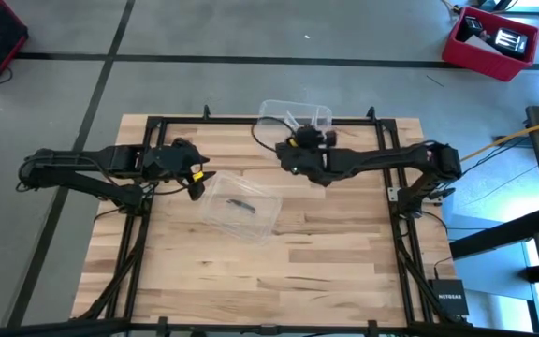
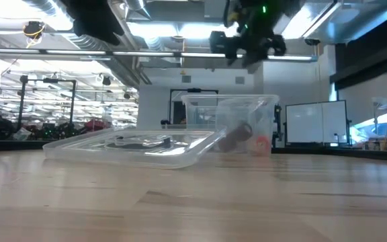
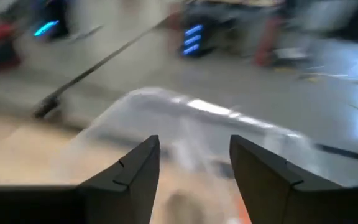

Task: Roll bandage
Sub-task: Put the transparent zip bag into the container

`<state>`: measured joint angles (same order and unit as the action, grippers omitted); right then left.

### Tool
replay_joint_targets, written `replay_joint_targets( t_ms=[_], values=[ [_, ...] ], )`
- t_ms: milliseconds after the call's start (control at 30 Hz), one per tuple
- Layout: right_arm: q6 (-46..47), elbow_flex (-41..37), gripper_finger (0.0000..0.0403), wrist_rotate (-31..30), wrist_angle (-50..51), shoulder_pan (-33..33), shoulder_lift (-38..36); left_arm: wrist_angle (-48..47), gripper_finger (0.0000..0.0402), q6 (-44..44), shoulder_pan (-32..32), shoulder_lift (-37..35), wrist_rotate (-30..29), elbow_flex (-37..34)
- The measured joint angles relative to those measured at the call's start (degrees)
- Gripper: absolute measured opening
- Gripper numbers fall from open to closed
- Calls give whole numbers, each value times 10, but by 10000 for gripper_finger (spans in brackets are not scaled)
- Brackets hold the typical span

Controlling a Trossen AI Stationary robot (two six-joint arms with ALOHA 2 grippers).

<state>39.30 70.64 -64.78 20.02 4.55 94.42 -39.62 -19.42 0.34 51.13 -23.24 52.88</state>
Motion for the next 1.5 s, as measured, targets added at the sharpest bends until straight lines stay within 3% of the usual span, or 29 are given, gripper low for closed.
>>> replay_joint_targets(
  t_ms=[167, 500, 700, 900, 1000, 1300, 1500],
  values=[
    [-82, 52, 197, 233, -6, 43, 10, -3, 214, 9, 0, 0, 10, 0],
    [-109, 146, 197, 495, -8, 208, 120, -4, 214, 34, 0, 0, 11, 0],
    [-113, 231, 197, 475, 112, 217, 189, -5, 214, 36, 0, 0, 11, 0],
    [-128, 234, 197, 386, 154, 217, 209, -4, 214, 44, 0, 10, -3, 0],
    [-123, 234, 197, 354, 196, 218, 208, -6, 214, 44, 0, 20, -3, 0],
    [-114, 255, 197, 347, 321, 210, 185, -3, 214, 46, 0, 47, -3, 0],
    [-195, 308, 197, 343, 351, 164, 138, -31, 214, 19, -1, 46, -4, 0]
  ],
)
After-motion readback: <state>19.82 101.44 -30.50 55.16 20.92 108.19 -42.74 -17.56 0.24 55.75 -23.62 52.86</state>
